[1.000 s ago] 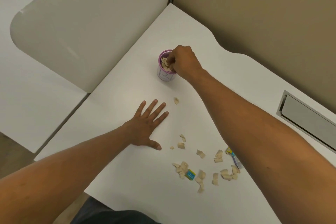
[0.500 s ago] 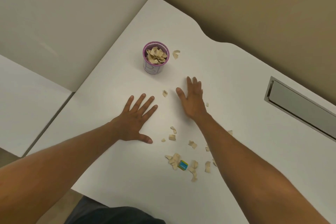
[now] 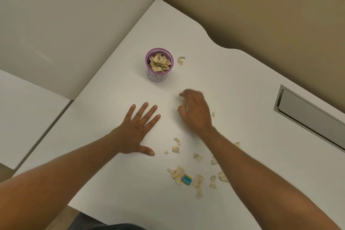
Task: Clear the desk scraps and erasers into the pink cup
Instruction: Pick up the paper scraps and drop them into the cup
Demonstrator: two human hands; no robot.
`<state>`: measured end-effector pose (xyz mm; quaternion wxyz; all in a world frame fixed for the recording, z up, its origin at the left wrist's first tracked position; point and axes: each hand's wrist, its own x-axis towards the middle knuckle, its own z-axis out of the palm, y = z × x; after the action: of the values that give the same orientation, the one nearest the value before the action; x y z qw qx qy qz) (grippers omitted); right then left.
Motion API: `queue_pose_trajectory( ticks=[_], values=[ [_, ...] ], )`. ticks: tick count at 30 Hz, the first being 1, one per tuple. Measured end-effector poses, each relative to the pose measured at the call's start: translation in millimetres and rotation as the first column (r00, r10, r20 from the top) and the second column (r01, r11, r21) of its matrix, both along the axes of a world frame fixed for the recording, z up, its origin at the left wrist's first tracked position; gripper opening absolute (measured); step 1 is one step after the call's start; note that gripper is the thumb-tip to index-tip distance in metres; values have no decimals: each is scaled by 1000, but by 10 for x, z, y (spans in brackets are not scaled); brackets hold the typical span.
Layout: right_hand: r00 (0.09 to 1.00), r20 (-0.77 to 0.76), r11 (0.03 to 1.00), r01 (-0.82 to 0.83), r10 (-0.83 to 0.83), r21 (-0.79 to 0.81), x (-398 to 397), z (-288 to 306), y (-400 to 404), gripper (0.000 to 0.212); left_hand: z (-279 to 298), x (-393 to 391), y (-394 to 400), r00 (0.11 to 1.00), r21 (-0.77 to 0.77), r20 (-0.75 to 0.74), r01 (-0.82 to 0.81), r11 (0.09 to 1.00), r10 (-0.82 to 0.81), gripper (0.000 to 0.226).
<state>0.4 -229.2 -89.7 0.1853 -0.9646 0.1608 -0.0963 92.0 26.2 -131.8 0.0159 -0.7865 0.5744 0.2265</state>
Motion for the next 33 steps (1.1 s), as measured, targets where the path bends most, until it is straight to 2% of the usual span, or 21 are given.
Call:
queue_pose_trajectory(
  ticks=[2, 4, 6, 10, 14, 18, 22, 24, 25, 26, 28, 30, 33],
  values=[
    [998, -48, 999, 45, -44, 24, 332, 90, -255, 48, 0, -3, 2, 1000, 2, -6, 2, 1000, -2, 129],
    [979, -197, 997, 60, -50, 46, 720, 161, -501, 59, 5, 6, -4, 1000, 7, -11, 3, 1000, -3, 129],
    [953, -300, 998, -33, 49, 58, 1057, 154, -676, 64, -1, 15, -5, 1000, 3, -9, -2, 1000, 2, 129],
    [877, -428, 976, -209, 217, 68, 1274, 55, -803, 60, 6, 6, -4, 1000, 5, -17, 0, 1000, 0, 129],
    [901, -379, 977, -203, 213, 66, 942, 37, -664, 54, 21, 12, -16, 1000, 5, -2, 4, 1000, -4, 129],
    [941, -310, 987, -99, 135, 129, 103, 22, -180, 52, 2, 6, -1, 1000, -16, 11, 9, 1000, -9, 129],
    [941, -309, 985, -98, 138, 140, -503, -18, 164, 49, -2, -6, -4, 999, -13, 24, 21, 1000, -21, 130],
    [969, -246, 985, 10, 33, 171, -616, 17, 177, 48, 1, -9, -1, 999, -12, 35, 20, 1000, -20, 130],
    [977, -200, 973, 121, -81, 194, -672, 38, 152, 48, 1, -7, 0, 999, -13, 37, 20, 1000, -20, 130],
    [961, -168, 945, 252, -220, 207, -737, 46, 111, 48, 0, -4, 2, 999, -12, 37, 22, 1000, -21, 130],
    [875, -197, 857, 477, -442, 196, -863, 4, 19, 54, -7, -1, 12, 999, -18, 40, 25, 1000, -25, 130],
    [819, -274, 809, 559, -504, 181, -900, -78, -29, 63, -9, 2, 19, 999, -10, 43, 29, 1000, -29, 129],
    [850, -259, 840, 509, -458, 185, -778, -174, 4, 71, -26, 15, 25, 999, -8, 33, 26, 1000, -25, 130]
  ],
)
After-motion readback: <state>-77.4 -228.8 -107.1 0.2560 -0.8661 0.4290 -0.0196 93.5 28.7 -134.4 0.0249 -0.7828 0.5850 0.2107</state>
